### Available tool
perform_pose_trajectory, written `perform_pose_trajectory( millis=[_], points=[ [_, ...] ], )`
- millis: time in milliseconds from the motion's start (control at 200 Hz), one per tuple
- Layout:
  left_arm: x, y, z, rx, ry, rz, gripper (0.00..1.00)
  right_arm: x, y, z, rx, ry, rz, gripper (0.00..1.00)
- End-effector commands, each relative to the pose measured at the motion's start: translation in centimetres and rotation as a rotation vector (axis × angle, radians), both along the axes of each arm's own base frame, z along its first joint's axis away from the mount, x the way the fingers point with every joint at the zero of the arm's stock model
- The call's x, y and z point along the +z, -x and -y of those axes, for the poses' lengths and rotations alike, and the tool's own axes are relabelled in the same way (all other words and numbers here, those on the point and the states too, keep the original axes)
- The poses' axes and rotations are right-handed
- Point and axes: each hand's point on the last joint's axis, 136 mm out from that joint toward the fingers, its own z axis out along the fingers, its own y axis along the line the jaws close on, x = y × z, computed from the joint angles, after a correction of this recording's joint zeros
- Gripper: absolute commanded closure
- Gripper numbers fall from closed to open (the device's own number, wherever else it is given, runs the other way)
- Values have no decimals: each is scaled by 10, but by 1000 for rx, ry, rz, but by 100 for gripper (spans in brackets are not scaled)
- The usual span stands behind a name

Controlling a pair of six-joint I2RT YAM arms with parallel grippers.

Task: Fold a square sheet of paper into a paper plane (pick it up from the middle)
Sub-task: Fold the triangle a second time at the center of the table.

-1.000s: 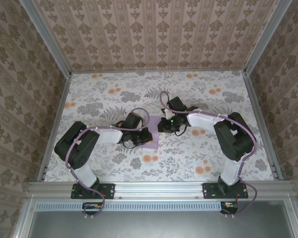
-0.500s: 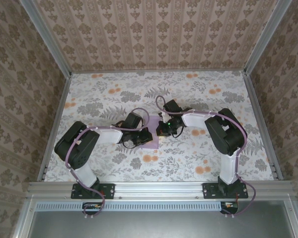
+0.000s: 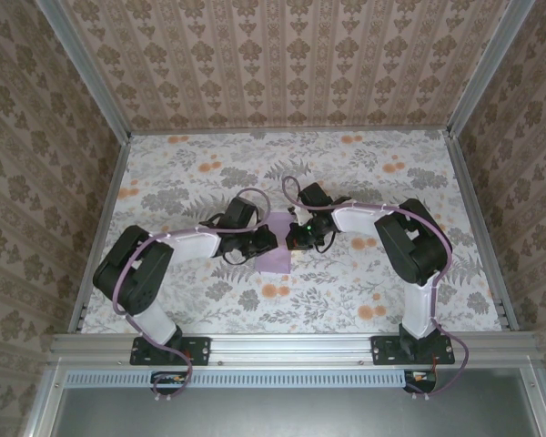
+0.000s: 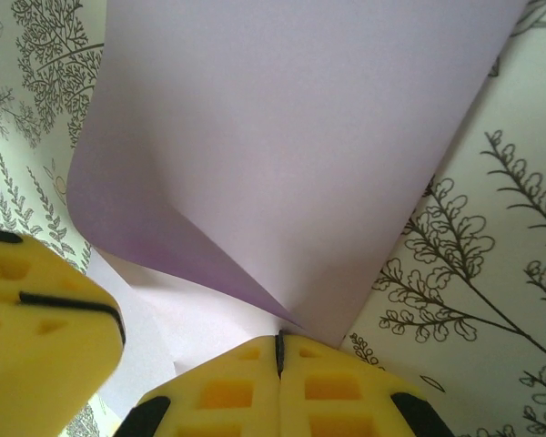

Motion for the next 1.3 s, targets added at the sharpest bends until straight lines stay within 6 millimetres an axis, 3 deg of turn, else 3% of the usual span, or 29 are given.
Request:
perform_pose_trajectory(
  millis=[0,385,660,795,990,1295],
  points=[
    [0,-5,-3,-9,-30,16,89,-34,13,23,-6,143,-61,96],
    [-32,-5,-13,0,-109,-29,91,-32,14,21,-4,133,-68,97],
    [-55,10,-29,28,-188,-117,98,34,0,1,-16,-2,10,97],
    [-66,18,-34,39,-214,-159,100,50,8,0,-69,-36,-6,100],
    [-72,25,-37,47,-236,-179,100,56,26,-4,-110,-39,-14,100],
    [-71,24,-34,42,-234,-171,100,34,45,-22,-124,31,-53,100]
  ],
)
